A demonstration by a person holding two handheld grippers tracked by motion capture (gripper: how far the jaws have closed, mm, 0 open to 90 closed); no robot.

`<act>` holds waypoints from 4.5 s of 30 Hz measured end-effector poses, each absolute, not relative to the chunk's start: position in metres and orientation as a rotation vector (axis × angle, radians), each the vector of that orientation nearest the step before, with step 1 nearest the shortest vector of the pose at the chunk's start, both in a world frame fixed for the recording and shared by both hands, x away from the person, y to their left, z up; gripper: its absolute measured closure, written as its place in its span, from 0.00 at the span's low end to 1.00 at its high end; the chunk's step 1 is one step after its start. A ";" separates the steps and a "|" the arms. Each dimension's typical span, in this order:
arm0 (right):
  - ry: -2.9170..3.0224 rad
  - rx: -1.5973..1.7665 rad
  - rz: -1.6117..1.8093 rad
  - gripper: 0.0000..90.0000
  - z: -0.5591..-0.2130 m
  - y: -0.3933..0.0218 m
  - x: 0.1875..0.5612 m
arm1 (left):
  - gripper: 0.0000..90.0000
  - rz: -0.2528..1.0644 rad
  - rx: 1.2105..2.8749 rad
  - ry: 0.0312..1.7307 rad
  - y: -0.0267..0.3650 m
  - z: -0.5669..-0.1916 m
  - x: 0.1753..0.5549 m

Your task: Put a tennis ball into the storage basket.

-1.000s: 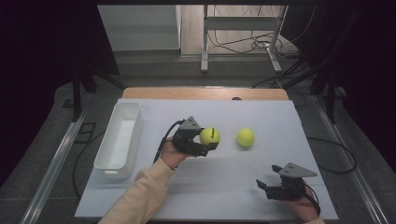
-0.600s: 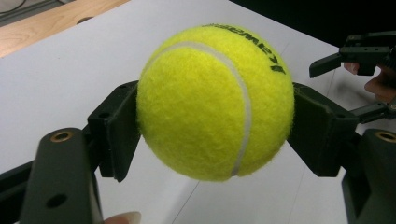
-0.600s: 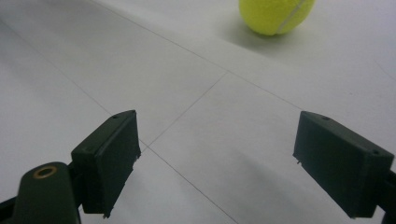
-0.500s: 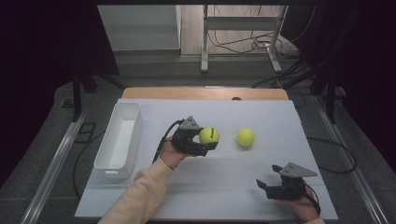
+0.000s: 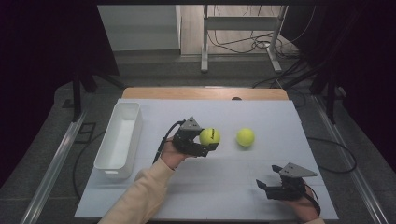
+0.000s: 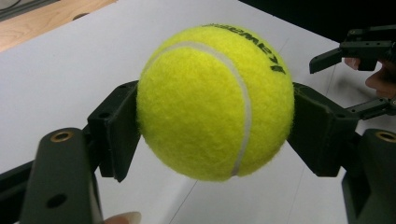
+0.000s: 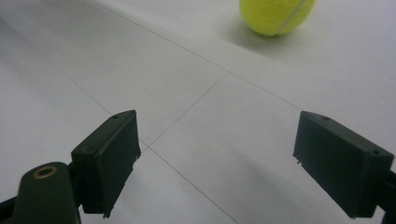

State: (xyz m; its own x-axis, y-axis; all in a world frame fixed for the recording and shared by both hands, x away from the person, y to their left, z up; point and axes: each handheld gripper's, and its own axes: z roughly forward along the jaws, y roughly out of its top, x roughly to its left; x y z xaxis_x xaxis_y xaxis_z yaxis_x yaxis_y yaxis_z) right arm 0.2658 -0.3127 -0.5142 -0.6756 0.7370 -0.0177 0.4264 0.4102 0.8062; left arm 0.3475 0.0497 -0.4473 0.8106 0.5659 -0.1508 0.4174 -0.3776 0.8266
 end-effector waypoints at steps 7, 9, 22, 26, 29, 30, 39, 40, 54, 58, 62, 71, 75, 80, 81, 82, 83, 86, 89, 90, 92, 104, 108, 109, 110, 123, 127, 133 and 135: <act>2.306 0.998 1.149 0.17 -0.515 -0.312 0.266 | 0.28 0.191 2.033 0.723 0.048 -0.449 0.347; 2.303 0.997 1.152 0.17 -0.514 -0.313 0.266 | 0.28 0.189 2.034 0.723 0.047 -0.449 0.347; 2.308 0.999 1.144 0.17 -0.515 -0.313 0.266 | 0.28 0.190 2.032 0.723 0.048 -0.448 0.347; 2.307 0.999 1.143 0.17 -0.515 -0.313 0.266 | 0.28 0.191 2.025 0.729 0.049 -0.448 0.347; 2.308 0.998 1.143 0.17 -0.515 -0.313 0.266 | 0.28 0.194 2.015 0.734 0.051 -0.447 0.347; 2.308 0.998 1.143 0.17 -0.515 -0.313 0.266 | 0.28 0.194 2.015 0.734 0.051 -0.447 0.347; 2.308 0.997 1.142 0.17 -0.515 -0.313 0.266 | 0.28 0.210 1.990 0.754 0.060 -0.442 0.350; 2.308 0.997 1.142 0.17 -0.515 -0.313 0.266 | 0.28 0.214 1.986 0.758 0.061 -0.442 0.350; 2.303 0.996 1.148 0.17 -0.515 -0.312 0.266 | 0.29 0.263 1.952 0.806 0.079 -0.436 0.354; 2.302 0.996 1.150 0.17 -0.514 -0.312 0.266 | 0.29 0.276 1.940 0.819 0.084 -0.433 0.355; 2.302 0.995 1.149 0.17 -0.514 -0.312 0.266 | 0.29 0.286 1.928 0.829 0.089 -0.432 0.356; 2.303 0.995 1.147 0.17 -0.514 -0.312 0.266 | 0.29 0.311 1.903 0.857 0.103 -0.426 0.357; 2.303 0.995 1.147 0.17 -0.514 -0.312 0.266 | 0.29 0.330 1.880 0.878 0.112 -0.423 0.358; 2.302 0.996 1.149 0.17 -0.514 -0.312 0.266 | 0.29 0.348 1.857 0.897 0.122 -0.419 0.359; 2.303 0.996 1.149 0.17 -0.514 -0.312 0.266 | 0.29 0.351 1.851 0.902 0.124 -0.418 0.359; 2.303 0.996 1.149 0.17 -0.514 -0.312 0.266 | 0.29 0.355 1.849 0.905 0.126 -0.417 0.359; 2.304 0.996 1.146 0.17 -0.514 -0.312 0.266 | 0.29 0.358 1.842 0.912 0.128 -0.416 0.359; 2.303 0.996 1.147 0.17 -0.514 -0.312 0.266 | 0.29 0.367 1.832 0.922 0.134 -0.414 0.359; 2.303 0.996 1.147 0.17 -0.514 -0.312 0.266 | 0.29 0.375 1.821 0.934 0.138 -0.413 0.359; 2.303 0.995 1.147 0.17 -0.514 -0.312 0.266 | 0.29 0.375 1.821 0.934 0.138 -0.413 0.359; 2.303 0.995 1.147 0.17 -0.514 -0.312 0.266 | 0.29 0.377 1.818 0.940 0.141 -0.413 0.360; 2.300 0.998 1.147 0.17 -0.514 -0.312 0.266 | 0.29 0.411 1.780 0.990 0.160 -0.408 0.360; 2.301 0.997 1.147 0.17 -0.514 -0.312 0.266 | 0.29 0.418 1.769 1.005 0.167 -0.407 0.361; 2.300 0.997 1.147 0.17 -0.514 -0.312 0.266 | 0.29 0.421 1.765 1.009 0.169 -0.406 0.361; 2.300 0.998 1.147 0.17 -0.514 -0.312 0.266 | 0.29 0.422 1.761 1.013 0.170 -0.406 0.361; 2.299 0.998 1.146 0.17 -0.514 -0.312 0.266 | 0.29 0.460 1.739 1.071 0.188 -0.402 0.361; 2.299 0.998 1.146 0.17 -0.514 -0.312 0.266 | 0.29 0.464 1.730 1.087 0.193 -0.403 0.361; 2.299 0.998 1.145 0.17 -0.514 -0.312 0.266 | 0.29 0.468 1.717 1.109 0.200 -0.404 0.363; 2.299 0.998 1.145 0.17 -0.514 -0.312 0.265 | 0.29 0.472 1.708 1.120 0.204 -0.404 0.363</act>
State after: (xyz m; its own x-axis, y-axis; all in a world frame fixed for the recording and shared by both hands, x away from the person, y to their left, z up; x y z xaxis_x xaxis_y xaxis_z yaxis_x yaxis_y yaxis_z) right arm 0.2655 -0.3123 -0.5138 -0.6736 0.7387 -0.0248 0.4252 0.4147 0.8045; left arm 0.3631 0.2039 -0.4045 0.4954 0.8483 -0.1870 0.4588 -0.0728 0.8855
